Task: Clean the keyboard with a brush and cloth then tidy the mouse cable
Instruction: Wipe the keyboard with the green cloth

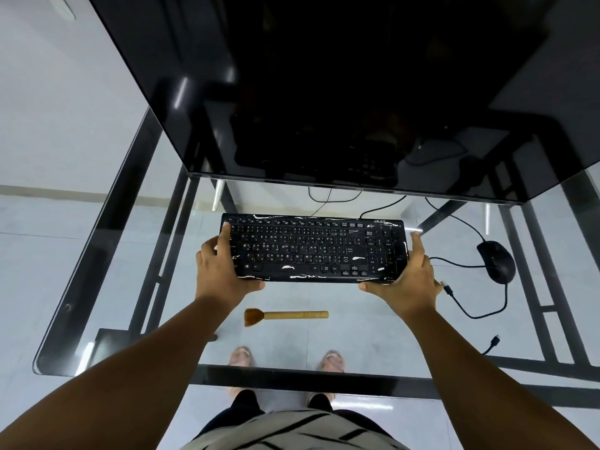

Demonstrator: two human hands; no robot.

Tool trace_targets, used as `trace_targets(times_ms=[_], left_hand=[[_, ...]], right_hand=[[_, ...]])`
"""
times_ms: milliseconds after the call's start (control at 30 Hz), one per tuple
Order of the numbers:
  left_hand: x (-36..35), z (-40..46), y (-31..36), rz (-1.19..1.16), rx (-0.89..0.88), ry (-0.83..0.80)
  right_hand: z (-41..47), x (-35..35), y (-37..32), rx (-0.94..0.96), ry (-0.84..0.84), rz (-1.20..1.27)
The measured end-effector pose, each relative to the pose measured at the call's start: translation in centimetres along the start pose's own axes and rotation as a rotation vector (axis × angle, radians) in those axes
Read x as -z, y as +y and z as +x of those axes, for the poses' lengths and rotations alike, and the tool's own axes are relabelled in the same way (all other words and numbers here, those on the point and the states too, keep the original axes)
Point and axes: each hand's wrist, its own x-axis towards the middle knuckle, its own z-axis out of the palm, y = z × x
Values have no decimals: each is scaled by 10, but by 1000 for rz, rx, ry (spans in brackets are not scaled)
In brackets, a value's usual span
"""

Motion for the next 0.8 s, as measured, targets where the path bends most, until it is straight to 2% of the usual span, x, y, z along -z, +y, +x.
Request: trace_targets(times_ms=[367, 500, 600, 800], left_hand=[[-1, 12, -2, 35, 3, -34], [0, 13, -5, 75, -6, -56], [5, 10, -4, 167, -58, -37], [53, 13, -1, 275, -240, 134]], right_hand=[[0, -2, -2, 25, 23, -46], [-6, -5, -8, 46, 85, -40], [-14, -9, -26, 129, 152, 36], [-21, 1, -110, 395, 268, 229]])
